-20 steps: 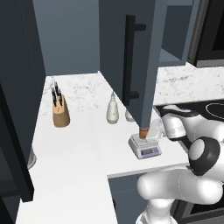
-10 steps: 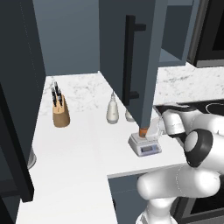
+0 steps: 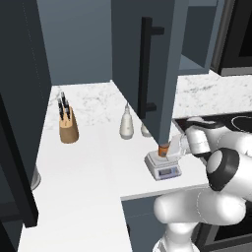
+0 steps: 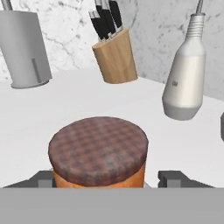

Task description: Pick the jam and place it on the digital scale for weighing, and close the cabinet.

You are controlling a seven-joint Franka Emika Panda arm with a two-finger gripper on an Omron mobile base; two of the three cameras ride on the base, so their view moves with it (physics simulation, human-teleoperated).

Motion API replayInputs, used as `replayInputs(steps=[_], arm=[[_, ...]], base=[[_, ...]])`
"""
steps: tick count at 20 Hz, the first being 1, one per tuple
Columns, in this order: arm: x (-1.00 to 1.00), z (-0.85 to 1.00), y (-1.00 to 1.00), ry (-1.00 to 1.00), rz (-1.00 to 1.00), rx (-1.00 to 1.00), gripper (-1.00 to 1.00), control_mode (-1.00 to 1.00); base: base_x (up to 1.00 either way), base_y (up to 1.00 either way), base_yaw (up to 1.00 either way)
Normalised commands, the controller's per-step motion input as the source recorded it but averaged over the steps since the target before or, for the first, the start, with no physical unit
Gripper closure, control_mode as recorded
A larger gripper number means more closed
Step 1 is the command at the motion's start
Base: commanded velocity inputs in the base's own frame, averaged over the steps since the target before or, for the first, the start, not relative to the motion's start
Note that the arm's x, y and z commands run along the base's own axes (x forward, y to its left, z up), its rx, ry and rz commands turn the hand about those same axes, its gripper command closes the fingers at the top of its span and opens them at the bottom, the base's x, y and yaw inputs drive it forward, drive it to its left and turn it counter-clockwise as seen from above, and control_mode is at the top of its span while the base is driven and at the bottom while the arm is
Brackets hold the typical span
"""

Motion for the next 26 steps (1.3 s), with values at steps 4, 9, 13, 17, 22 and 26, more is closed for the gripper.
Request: replayInputs(steps=[4, 9, 13, 17, 22, 26], arm=[[-0.23, 0.00, 0.00, 0.00, 0.00, 0.00, -1.00, -1.00], [-0.02, 0.03, 0.00, 0.00, 0.00, 0.00, -1.00, -1.00], [0.00, 0.20, 0.00, 0.00, 0.00, 0.00, -1.00, -1.00], [-0.04, 0.32, 0.00, 0.00, 0.00, 0.00, -1.00, -1.00], [-0.26, 0.32, 0.00, -0.01, 0.00, 0.00, -1.00, -1.00], [-0.35, 0.34, 0.00, -0.01, 0.00, 0.00, -1.00, -1.00]], base=[[0.00, 0.00, 0.00], [0.00, 0.00, 0.00], [0.00, 0.00, 0.00], [0.00, 0.00, 0.00], [0.00, 0.00, 0.00], [0.00, 0.00, 0.00]])
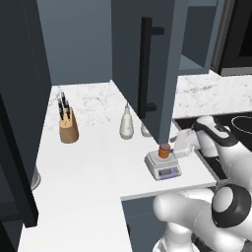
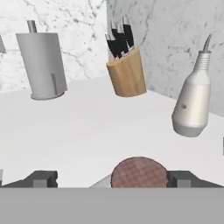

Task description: Pick the jam and place it on the digital scale for weighing, and close the cabinet.

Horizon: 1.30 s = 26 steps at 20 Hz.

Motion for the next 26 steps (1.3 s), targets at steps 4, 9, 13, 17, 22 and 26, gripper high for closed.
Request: replayInputs(steps=[4, 9, 13, 17, 22, 26], arm=[[-0.24, 0.54, 0.00, -0.10, 0.00, 0.00, -1.00, -1.00], [-0.31, 0.51, -0.03, -0.10, 0.00, -0.03, -1.00, -1.00], [-0.42, 0.45, -0.17, -0.04, 0.00, -0.08, -1.00, -1.00], [-0.43, 0.59, -0.17, -0.02, 0.00, -0.13, -1.00, -1.00], [-0.46, 0.58, -0.19, -0.05, -0.01, -0.21, -1.00, -1.00], [-0.45, 0.46, -0.14, -0.08, -0.02, -0.29, -1.00, -1.00]], base=[[0.00, 0.00, 0.00], [0.00, 0.00, 0.00], [0.00, 0.00, 0.00], [0.00, 0.00, 0.00], [0.00, 0.00, 0.00], [0.00, 0.00, 0.00]])
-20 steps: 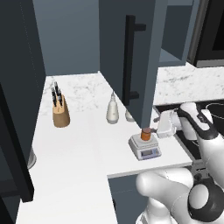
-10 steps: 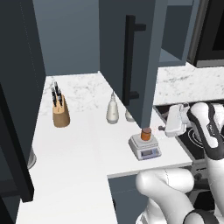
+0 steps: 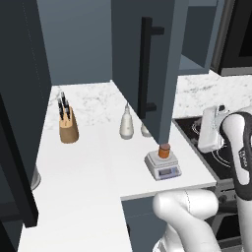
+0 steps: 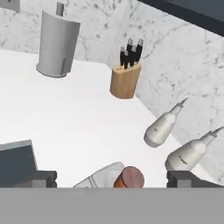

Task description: Pick the jam and place it on the digital scale for weighing, and close the cabinet.

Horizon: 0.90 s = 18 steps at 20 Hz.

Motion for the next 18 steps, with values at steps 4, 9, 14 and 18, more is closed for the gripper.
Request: replayInputs(steps=[4, 9, 14, 18], arm=[[-0.36, 0.36, 0.00, -0.14, -0.02, -0.33, -1.00, -1.00], [-0.24, 0.47, 0.00, -0.12, 0.00, -0.29, -1.00, -1.00], [-0.05, 0.55, 0.00, -0.07, 0.00, -0.25, -1.00, -1.00], [-0.08, 0.46, 0.00, -0.02, 0.00, -0.23, -1.00, -1.00]], base=[[0.00, 0.00, 0.00], [0.00, 0.00, 0.00], [0.00, 0.00, 0.00], [0.00, 0.00, 0.00]])
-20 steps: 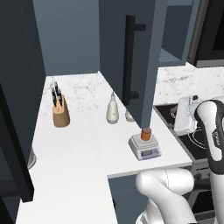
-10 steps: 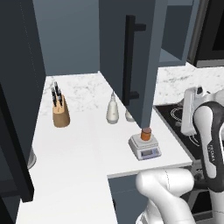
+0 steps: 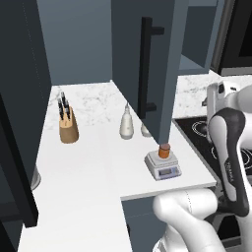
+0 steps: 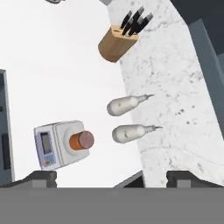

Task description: Pick the jam and place it on the digital scale for weighing, and close the cabinet.

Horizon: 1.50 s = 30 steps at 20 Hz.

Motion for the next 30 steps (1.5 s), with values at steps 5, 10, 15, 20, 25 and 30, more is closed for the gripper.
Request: replayInputs(steps=[5, 10, 15, 20, 25, 30], arm=[[-0.40, 0.28, 0.00, -0.05, 0.00, -0.19, -1.00, -1.00], [-0.61, 0.22, 0.07, -0.12, 0.00, -0.16, -1.00, -1.00], [-0.62, 0.10, 0.13, -0.17, 0.00, -0.15, -1.00, -1.00], [-0.29, 0.13, 0.23, -0.11, 0.00, -0.11, -1.00, -1.00], [-0.01, 0.28, 0.15, -0.01, 0.00, -0.09, -1.00, -1.00], [0.00, 0.39, 0.00, 0.00, 0.00, -0.10, -1.00, -1.00]], base=[[0.00, 0.00, 0.00], [0.00, 0.00, 0.00], [0.00, 0.00, 0.00], [0.00, 0.00, 0.00], [0.00, 0.00, 0.00], [0.00, 0.00, 0.00]])
